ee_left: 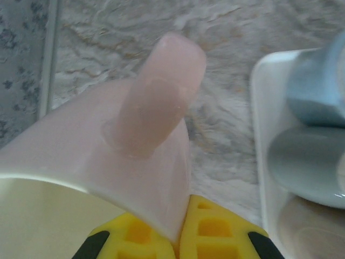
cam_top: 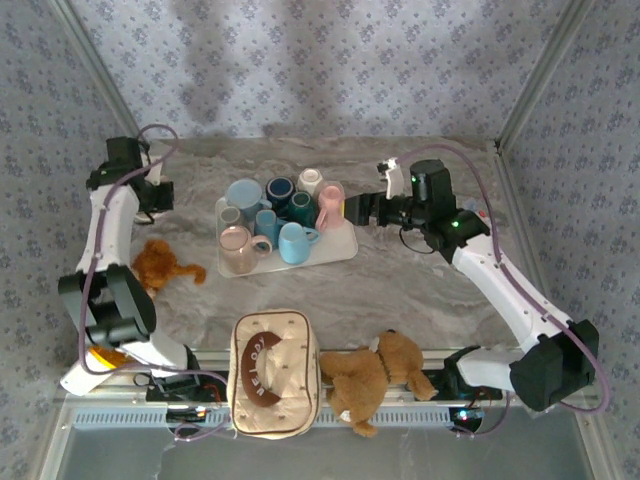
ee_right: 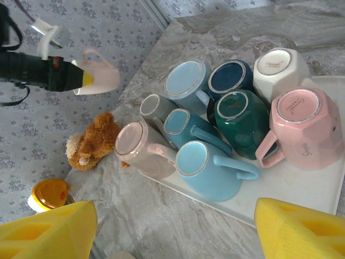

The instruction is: Turn the mug right side up

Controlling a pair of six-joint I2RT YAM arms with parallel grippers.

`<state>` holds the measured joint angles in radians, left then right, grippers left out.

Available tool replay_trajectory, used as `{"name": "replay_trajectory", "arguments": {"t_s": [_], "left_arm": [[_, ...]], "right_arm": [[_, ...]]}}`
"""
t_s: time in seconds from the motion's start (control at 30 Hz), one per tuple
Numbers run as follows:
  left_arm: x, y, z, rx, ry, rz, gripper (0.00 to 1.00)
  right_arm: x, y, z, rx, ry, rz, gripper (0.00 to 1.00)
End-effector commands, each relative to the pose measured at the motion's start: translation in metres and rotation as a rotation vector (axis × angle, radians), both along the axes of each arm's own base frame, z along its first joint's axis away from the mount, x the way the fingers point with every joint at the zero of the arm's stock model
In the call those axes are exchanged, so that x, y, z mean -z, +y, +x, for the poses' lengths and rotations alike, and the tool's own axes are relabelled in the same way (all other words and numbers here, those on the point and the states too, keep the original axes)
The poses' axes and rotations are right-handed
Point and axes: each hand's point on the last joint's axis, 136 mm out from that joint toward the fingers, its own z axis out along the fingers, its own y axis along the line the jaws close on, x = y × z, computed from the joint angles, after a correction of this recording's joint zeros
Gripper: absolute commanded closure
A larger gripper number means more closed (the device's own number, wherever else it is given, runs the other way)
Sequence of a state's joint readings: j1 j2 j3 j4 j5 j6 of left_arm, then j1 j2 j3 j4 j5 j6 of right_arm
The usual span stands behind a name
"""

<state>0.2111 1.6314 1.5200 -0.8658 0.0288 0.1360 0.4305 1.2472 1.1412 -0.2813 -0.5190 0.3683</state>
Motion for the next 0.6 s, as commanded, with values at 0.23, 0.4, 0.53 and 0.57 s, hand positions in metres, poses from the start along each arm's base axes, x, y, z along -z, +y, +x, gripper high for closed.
{"name": "replay_trajectory", "arguments": {"t_s": [0.23, 0.4, 0.53, 0.57], "left_arm": [[0.055, 0.036, 0.019, -0.021, 0.227, 0.127, 1.0], [0.072, 0.051, 0.025, -0.06, 0.31, 0.179, 1.0], [0.072, 0.058, 0.031, -0.08, 0.322, 0.206, 1.0], [0.073, 0.058, 0.033, -0.078, 0.323, 0.207, 1.0]], "right_arm": [[0.001, 0.006, 0.008, -0.026, 0.022, 0.005, 0.21], [-0.012, 0.009, 0.012, -0.034, 0.02, 0.024, 0.21], [-0.016, 0.012, 0.02, -0.035, 0.021, 0.041, 0.21], [-0.018, 0.013, 0.021, -0.037, 0.025, 0.046, 0.21]]}}
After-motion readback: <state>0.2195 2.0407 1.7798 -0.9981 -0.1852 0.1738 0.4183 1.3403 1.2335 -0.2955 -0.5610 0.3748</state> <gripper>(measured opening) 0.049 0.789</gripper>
